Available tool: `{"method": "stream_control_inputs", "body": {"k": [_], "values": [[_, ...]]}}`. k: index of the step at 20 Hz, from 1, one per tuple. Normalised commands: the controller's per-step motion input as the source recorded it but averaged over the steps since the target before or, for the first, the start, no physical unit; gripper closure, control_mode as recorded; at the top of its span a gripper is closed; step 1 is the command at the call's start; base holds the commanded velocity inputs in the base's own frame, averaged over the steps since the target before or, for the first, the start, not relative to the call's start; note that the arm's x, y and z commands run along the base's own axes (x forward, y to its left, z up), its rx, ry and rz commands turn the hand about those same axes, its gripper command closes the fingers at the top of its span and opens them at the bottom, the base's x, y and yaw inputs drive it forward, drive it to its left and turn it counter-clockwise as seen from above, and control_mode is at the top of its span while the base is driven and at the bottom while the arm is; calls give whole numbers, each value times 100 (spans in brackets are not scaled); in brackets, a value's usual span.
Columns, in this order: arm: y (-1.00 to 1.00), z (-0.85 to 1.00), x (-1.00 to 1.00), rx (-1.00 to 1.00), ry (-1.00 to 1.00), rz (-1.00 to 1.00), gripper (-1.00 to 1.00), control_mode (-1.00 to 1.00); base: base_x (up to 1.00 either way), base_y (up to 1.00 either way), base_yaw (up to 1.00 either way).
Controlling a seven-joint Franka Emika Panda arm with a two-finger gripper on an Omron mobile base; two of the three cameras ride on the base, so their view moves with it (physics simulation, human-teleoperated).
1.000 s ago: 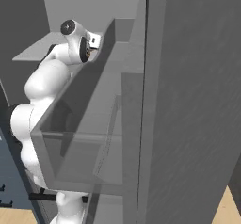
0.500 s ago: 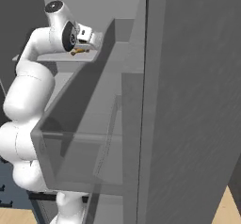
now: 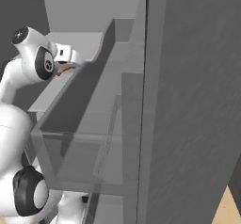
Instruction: Place one broccoli and one chicken drumstick in each tupperware on the nearby counter, to pack two identical lunches.
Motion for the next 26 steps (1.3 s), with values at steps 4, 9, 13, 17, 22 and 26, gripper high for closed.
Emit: {"method": "stream_control_inputs", "body": {"k": [4, 9, 13, 17, 22, 26], "values": [[0, -18, -100, 0, 14, 0, 100, -100, 0, 0, 0], [0, -49, -86, 0, 2, 0, 100, -100, 0, 0, 0], [-1, -20, -79, 0, 0, 3, 100, -100, 0, 0, 0], [0, -15, -50, 0, 0, 2, 100, 100, -50, 0, 1], [0, 0, 0, 0, 0, 0, 100, 100, -100, 0, 5], [0, 0, 0, 0, 0, 0, 100, 100, -100, 25, 19]]}}
